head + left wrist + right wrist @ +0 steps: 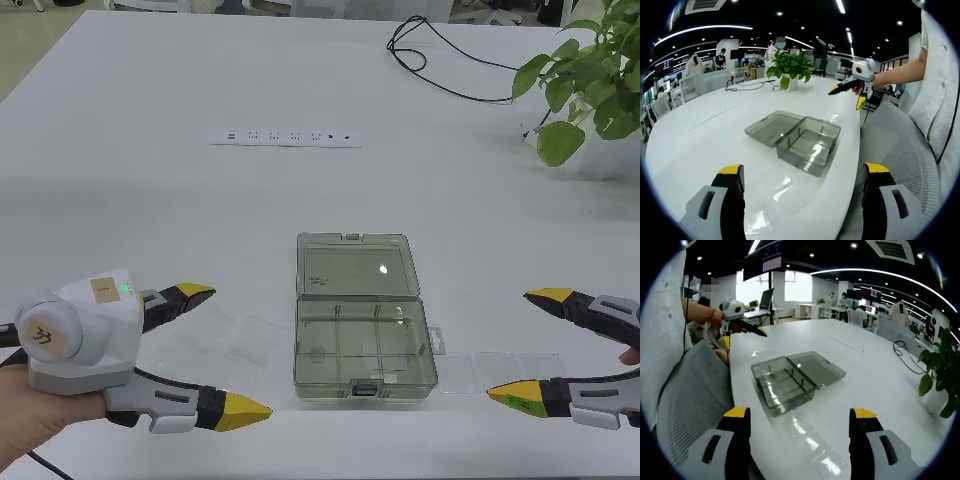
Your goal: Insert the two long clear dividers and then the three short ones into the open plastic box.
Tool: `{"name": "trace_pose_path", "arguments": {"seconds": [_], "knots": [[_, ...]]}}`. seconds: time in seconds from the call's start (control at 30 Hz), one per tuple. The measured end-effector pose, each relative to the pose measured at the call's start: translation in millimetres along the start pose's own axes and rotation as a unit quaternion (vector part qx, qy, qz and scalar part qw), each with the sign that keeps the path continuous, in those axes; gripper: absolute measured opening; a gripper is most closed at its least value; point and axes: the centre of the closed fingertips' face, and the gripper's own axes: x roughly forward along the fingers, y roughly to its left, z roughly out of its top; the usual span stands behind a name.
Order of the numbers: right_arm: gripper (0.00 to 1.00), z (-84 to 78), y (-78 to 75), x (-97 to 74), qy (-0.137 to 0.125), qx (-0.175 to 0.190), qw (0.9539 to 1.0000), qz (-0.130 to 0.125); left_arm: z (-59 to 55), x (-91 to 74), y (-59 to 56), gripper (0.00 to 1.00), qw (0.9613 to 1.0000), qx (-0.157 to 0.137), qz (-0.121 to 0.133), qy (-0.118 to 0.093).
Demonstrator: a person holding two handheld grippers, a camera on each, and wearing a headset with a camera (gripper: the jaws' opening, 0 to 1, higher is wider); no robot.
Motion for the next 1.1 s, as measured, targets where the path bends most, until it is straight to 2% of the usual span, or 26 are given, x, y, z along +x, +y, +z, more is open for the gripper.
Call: {"name": "trace_pose_path", "arguments": {"seconds": [1.1], "knots": [[0.82,-4.1,-2.1,0.6,0.003,-0.001,1.0000,0.003,0.3,4.8,0.0,1.00,1.0000,-0.001,-0.004,0.005]]}}
